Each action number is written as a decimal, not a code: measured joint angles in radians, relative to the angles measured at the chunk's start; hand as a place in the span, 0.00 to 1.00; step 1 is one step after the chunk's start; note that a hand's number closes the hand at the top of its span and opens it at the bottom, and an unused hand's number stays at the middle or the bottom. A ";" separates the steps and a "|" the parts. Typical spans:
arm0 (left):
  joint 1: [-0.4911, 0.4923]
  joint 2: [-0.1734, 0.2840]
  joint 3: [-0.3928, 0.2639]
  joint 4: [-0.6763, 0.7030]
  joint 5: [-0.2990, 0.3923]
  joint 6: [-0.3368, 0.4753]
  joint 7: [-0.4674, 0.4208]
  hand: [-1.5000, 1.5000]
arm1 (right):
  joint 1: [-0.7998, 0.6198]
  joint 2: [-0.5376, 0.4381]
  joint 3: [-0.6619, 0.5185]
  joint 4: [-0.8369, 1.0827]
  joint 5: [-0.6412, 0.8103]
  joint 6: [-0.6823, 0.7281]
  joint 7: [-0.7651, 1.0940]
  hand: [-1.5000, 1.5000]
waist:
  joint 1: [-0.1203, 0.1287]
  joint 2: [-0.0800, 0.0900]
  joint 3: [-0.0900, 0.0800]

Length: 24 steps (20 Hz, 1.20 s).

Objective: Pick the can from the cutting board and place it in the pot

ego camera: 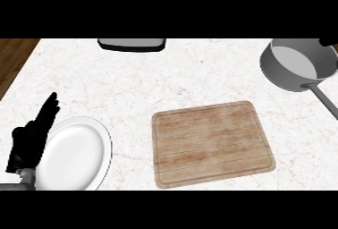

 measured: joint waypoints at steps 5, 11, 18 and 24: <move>-0.017 0.003 0.004 -0.005 0.006 -0.014 0.011 0.50 | 0.026 -0.032 -0.059 0.040 -0.055 -0.021 -0.073 0.00 | 0.014 0.008 0.002; -0.027 -0.003 0.005 0.007 0.003 -0.020 0.007 0.50 | 0.054 -0.036 -0.165 0.042 -0.167 -0.063 -0.177 0.00 | 0.018 0.010 0.004; -0.032 -0.007 0.007 0.015 0.000 -0.027 -0.001 0.50 | 0.088 -0.033 -0.244 0.009 -0.252 -0.146 -0.336 0.00 | 0.023 0.013 0.005; -0.027 -0.010 0.010 0.013 -0.005 -0.022 0.004 0.50 | 0.084 0.005 -0.339 -0.102 -0.372 -0.306 -0.510 0.00 | 0.015 0.005 0.005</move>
